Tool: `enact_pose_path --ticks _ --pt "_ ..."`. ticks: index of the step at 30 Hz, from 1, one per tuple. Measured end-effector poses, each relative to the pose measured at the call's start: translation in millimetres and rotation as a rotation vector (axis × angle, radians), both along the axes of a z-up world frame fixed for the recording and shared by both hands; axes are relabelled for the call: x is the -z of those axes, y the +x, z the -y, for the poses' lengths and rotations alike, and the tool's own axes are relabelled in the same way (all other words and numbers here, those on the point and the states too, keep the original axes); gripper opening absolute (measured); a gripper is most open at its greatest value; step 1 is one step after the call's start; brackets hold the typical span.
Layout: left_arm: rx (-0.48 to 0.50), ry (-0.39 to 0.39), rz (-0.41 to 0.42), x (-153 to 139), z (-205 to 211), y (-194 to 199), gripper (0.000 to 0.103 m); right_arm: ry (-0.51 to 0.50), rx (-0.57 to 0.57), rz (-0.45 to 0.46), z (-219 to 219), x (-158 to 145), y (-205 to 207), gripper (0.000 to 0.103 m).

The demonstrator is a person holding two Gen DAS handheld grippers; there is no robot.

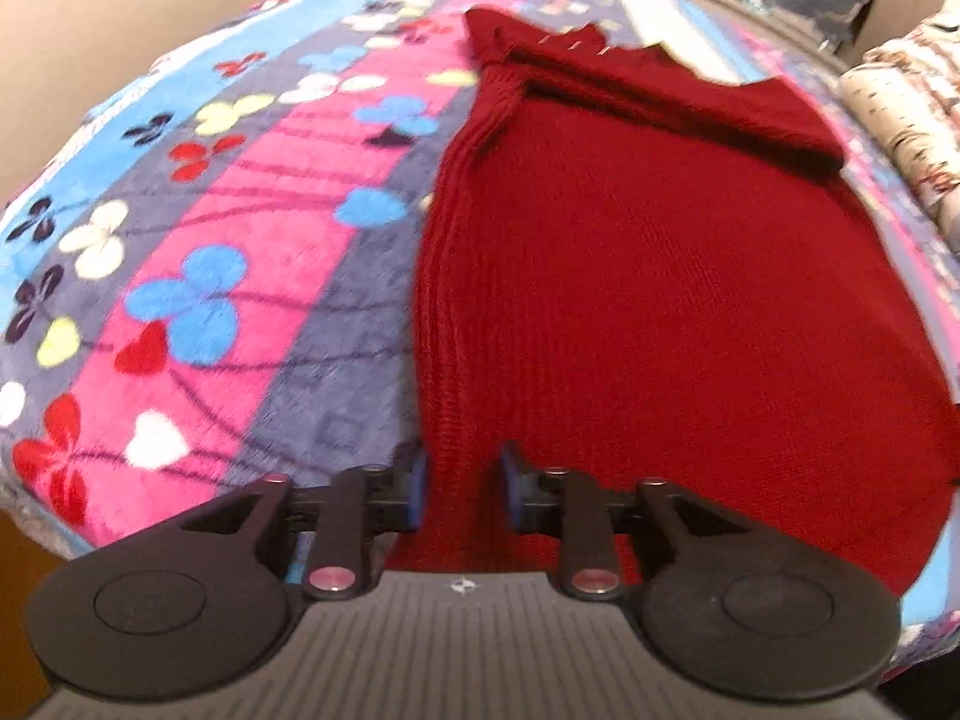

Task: Fold small clothes

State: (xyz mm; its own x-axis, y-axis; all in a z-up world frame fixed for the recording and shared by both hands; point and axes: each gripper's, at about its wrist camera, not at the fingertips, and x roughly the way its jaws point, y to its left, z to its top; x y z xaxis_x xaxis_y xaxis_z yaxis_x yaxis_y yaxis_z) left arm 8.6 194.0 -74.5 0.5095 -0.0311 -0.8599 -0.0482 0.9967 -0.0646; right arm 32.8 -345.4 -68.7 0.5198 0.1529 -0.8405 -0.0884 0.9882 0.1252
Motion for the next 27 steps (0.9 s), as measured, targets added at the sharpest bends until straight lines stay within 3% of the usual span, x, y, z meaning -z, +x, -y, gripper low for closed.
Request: enact_pose_path --ticks 2,6,9,11,13,17,19,20,27 --pt "-0.008 -0.003 -0.01 3 -3 0 0.033 -0.018 0.024 -0.005 1 1 1 0.041" --pt "0.001 0.0 -0.007 2 -2 0 0.033 -0.014 0.03 -0.013 0 5 3 0.046" --pt "0.009 0.013 0.032 -3 -1 -2 0.012 -0.026 0.014 -0.01 -4 5 3 0.046" --pt "0.013 0.023 0.089 -11 1 -5 0.012 -0.008 -0.009 -0.005 -5 3 2 0.035" --pt "0.02 0.011 0.122 -16 2 -7 0.012 0.038 -0.04 0.002 -7 0 2 0.01" --pt "0.044 -0.029 0.09 -13 5 -3 0.015 0.019 -0.054 0.01 -11 0 4 0.009" --pt "0.062 -0.007 0.066 -10 9 -2 0.031 0.033 -0.038 0.0 -9 0 6 0.01" --pt "0.07 0.009 0.059 -8 11 -1 0.033 0.037 -0.034 -0.003 -9 0 7 0.01" --pt "0.061 0.023 0.046 -3 8 -2 0.033 0.026 -0.034 -0.007 -11 2 7 0.01"
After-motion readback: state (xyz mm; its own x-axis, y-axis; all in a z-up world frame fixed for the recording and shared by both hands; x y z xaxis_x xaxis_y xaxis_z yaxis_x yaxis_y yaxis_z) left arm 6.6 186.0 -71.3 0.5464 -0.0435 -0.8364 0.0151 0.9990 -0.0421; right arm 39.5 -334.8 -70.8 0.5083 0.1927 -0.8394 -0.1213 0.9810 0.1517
